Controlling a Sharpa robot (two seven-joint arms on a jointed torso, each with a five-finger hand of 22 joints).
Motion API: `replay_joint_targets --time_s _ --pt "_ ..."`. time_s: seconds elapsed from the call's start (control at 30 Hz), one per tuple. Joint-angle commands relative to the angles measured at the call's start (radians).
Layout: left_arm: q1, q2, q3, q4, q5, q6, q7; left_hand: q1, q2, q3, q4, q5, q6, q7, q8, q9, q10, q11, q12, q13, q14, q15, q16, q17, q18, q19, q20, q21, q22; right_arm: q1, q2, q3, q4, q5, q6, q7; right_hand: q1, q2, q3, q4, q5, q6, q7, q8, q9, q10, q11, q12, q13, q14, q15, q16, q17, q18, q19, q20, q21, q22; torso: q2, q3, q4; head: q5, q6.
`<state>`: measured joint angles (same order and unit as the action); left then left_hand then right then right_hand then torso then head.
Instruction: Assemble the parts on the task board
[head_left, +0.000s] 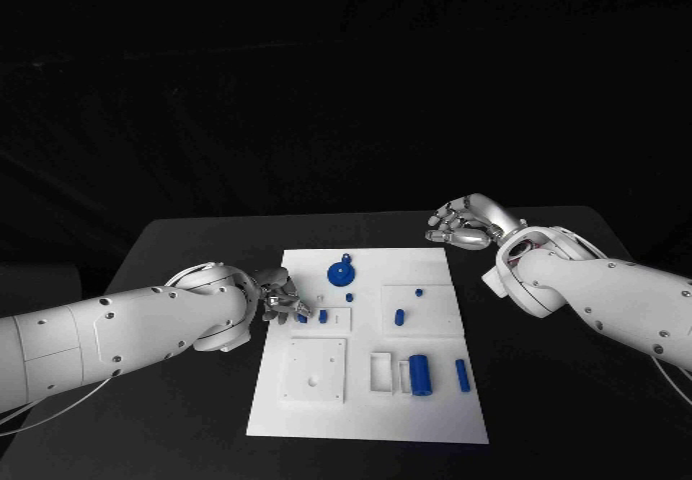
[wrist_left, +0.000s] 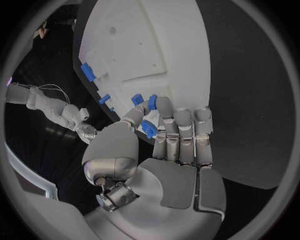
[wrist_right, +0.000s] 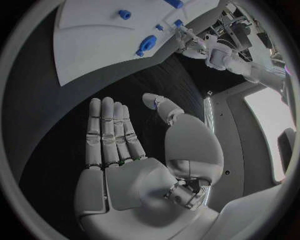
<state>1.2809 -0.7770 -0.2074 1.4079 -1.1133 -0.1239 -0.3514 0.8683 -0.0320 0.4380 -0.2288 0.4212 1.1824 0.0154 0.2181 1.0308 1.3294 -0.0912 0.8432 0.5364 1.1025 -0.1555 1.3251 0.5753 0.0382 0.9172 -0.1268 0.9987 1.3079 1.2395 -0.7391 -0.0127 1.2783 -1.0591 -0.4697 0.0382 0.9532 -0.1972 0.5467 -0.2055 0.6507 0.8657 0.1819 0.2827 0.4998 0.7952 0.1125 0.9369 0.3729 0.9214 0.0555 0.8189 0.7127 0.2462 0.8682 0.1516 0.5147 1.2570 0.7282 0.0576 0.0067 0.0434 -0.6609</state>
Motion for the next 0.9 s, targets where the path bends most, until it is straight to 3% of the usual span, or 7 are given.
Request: replay_joint_targets --time_s 0.03,0.77,0.9 --pt "-0.006 0.006 -0.004 0.006 0.003 0.018 0.010 -0.001 -0.012 0.000 0.010 -0.005 0.003 0.006 -0.005 -0.003 0.001 0.006 -0.006 0.002 0.000 -0.004 -0.004 0.002 0.009 0.009 -0.116 -0.003 0.014 0.000 0.000 0.000 0.002 -0.003 0.010 0.008 -0.002 0.005 -0.005 0.002 0.006 -0.007 0.001 -0.005 -0.001 -0.008 -0.002 0.005 -0.002 -0.005 0.001 0.006 -0.002 0.016 0.003 0.002 -0.004 0.002 0.000 -0.0002 0.0007 -0.001 0.001" --pt "-0.006 0.002 -0.004 0.005 0.000 0.005 -0.001 -0.025 -0.053 0.003 0.049 -0.018 0.007 0.004 -0.003 -0.014 0.004 0.005 -0.006 0.005 0.002 -0.007 -0.004 0.005 0.010 0.012 -0.119 -0.004 0.015 0.000 0.000 0.000 0.000 -0.003 0.010 0.008 -0.003 0.005 -0.006 0.002 0.007 -0.007 0.002 -0.006 -0.001 -0.008 -0.002 0.006 -0.003 -0.006 0.001 0.006 -0.002 0.016 0.003 0.002 -0.005 0.003 0.000 -0.0004 0.0001 -0.004 0.001" --pt "-0.006 0.001 -0.003 0.004 -0.002 0.004 -0.005 -0.036 -0.073 0.004 0.068 -0.023 0.009 0.003 0.000 -0.016 0.006 0.004 -0.004 0.007 0.002 -0.009 -0.001 0.007 0.011 0.013 -0.121 -0.004 0.016 0.000 0.000 0.000 0.000 -0.003 0.010 0.008 -0.003 0.005 -0.006 0.002 0.007 -0.007 0.002 -0.006 -0.001 -0.008 -0.002 0.006 -0.003 -0.006 0.001 0.006 -0.002 0.016 0.003 0.002 -0.005 0.003 0.000 -0.0003 0.0001 -0.004 0.000"
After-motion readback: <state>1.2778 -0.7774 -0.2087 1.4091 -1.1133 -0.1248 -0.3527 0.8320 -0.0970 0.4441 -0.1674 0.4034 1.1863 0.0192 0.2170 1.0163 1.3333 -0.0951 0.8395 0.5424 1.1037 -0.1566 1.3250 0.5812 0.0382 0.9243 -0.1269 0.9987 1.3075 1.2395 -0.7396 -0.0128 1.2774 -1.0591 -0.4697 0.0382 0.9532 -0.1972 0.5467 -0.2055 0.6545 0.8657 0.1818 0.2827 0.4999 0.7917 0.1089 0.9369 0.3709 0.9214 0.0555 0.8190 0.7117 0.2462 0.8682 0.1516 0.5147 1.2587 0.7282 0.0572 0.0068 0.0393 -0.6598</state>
